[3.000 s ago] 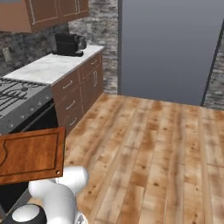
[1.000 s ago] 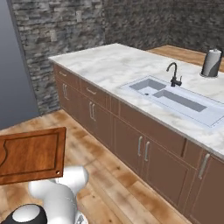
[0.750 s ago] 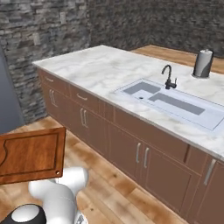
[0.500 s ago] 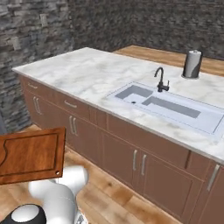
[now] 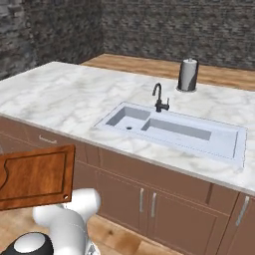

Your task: Move the cutting board and knife to the sink. Then move spray from the cabinet to the counter.

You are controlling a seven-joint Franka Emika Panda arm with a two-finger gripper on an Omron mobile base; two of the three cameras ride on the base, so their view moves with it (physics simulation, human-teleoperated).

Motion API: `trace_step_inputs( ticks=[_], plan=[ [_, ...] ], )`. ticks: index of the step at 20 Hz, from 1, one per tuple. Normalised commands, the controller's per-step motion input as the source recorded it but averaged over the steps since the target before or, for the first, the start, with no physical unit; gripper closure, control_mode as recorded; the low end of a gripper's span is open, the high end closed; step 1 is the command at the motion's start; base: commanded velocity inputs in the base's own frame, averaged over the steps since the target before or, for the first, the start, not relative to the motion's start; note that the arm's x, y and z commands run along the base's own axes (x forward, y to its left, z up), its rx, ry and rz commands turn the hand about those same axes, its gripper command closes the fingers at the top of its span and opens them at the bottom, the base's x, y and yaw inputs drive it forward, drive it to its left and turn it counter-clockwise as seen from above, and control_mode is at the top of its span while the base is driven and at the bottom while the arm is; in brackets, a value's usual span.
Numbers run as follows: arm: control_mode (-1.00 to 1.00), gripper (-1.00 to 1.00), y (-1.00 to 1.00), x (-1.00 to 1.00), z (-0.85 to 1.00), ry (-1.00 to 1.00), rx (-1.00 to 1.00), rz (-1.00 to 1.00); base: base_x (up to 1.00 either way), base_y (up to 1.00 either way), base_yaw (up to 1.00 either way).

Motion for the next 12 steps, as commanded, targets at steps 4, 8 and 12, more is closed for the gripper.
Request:
trace_step_inputs(
  ticks=[4, 8, 12],
  plan=[
    [1.0, 1.0, 0.0, 0.0, 0.0, 0.0, 0.0, 0.0, 0.75, 0.32, -0.4],
    [1.0, 1.0, 0.0, 0.0, 0.0, 0.0, 0.0, 0.0, 0.73, 0.27, -0.39],
    [1.0, 1.0, 0.0, 0.0, 0.0, 0.0, 0.0, 0.0, 0.69, 0.28, -0.38]
  ],
)
